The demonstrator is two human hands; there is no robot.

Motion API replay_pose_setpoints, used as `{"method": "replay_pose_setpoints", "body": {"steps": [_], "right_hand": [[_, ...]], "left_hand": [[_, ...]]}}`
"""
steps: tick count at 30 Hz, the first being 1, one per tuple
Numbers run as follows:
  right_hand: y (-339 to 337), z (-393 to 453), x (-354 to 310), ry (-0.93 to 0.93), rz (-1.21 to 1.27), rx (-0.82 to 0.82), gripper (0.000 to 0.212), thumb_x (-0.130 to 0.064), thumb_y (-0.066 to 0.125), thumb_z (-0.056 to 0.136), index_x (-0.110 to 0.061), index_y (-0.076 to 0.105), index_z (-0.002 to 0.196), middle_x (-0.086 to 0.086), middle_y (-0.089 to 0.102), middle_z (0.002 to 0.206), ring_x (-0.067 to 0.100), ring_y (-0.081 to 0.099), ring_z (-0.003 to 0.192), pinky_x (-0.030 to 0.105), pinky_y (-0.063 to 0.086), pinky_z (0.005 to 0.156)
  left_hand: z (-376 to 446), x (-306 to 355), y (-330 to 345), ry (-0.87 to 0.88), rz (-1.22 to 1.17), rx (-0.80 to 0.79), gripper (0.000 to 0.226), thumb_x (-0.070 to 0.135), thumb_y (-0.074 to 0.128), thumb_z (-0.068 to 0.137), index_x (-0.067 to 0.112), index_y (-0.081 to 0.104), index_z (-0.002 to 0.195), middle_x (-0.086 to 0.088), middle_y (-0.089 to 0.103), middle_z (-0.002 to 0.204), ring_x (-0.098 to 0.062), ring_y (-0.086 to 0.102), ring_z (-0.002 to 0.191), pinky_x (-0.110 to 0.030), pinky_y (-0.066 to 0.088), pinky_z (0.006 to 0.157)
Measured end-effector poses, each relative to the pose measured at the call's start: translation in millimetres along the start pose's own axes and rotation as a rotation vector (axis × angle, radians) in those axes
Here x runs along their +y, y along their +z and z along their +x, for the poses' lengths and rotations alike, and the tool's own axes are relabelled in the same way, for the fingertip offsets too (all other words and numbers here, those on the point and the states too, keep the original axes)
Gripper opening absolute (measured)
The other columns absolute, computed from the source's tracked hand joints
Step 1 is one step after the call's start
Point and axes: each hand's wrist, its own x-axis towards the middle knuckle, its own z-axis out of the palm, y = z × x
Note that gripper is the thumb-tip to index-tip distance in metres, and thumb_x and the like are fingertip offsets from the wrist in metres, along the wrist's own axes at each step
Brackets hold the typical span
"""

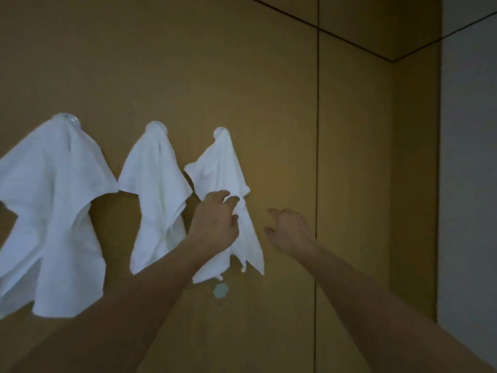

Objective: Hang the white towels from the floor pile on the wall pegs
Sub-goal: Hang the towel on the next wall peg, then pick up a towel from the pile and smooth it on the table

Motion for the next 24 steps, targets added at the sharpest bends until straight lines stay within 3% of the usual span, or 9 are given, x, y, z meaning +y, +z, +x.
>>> {"method": "replay_pose_setpoints", "body": {"steps": [6, 13, 16, 24], "right_hand": [[-61.4, -121.6, 33.4, 0.237, -0.232, 0.014, 0.057, -0.047, 0.054, 0.092, -0.025, 0.043, 0.144, 0.012, 0.055, 0.13, 0.036, 0.048, 0.122, 0.043, 0.048, 0.094], [-151.5, -305.0, 89.9, 0.567, -0.405, 0.019, 0.06, -0.044, 0.055, 0.093, -0.024, 0.04, 0.147, 0.014, 0.054, 0.132, 0.037, 0.045, 0.125, 0.045, 0.046, 0.099], [-192.6, -405.4, 110.8, 0.719, -0.463, 0.032, 0.058, -0.047, 0.054, 0.092, -0.025, 0.041, 0.144, 0.013, 0.054, 0.132, 0.035, 0.045, 0.125, 0.046, 0.046, 0.096], [-321.1, -714.6, 118.1, 1.127, -0.559, 0.052, 0.058, -0.047, 0.054, 0.093, -0.023, 0.041, 0.144, 0.013, 0.054, 0.133, 0.034, 0.045, 0.124, 0.046, 0.044, 0.099]], "left_hand": [[-46.8, 91.5, 12.4, 0.104, -0.338, -0.085, 0.046, 0.023, 0.053, 0.092, 0.018, 0.051, 0.138, -0.009, 0.046, 0.143, -0.027, 0.039, 0.131, -0.039, 0.039, 0.105], [-116.5, 261.8, -5.4, 0.299, -0.595, -0.215, 0.046, 0.03, 0.053, 0.092, 0.023, 0.051, 0.138, 0.0, 0.049, 0.138, -0.022, 0.04, 0.126, -0.033, 0.039, 0.103], [-159.1, 350.5, -30.4, 0.413, -0.727, -0.277, 0.044, 0.026, 0.054, 0.091, 0.023, 0.052, 0.135, 0.001, 0.05, 0.133, -0.021, 0.042, 0.123, -0.03, 0.038, 0.101], [-337.2, 599.7, -149.4, 0.749, -0.938, -0.473, 0.047, 0.033, 0.054, 0.09, 0.026, 0.05, 0.136, -0.001, 0.048, 0.138, -0.023, 0.04, 0.129, -0.037, 0.037, 0.105]]}}
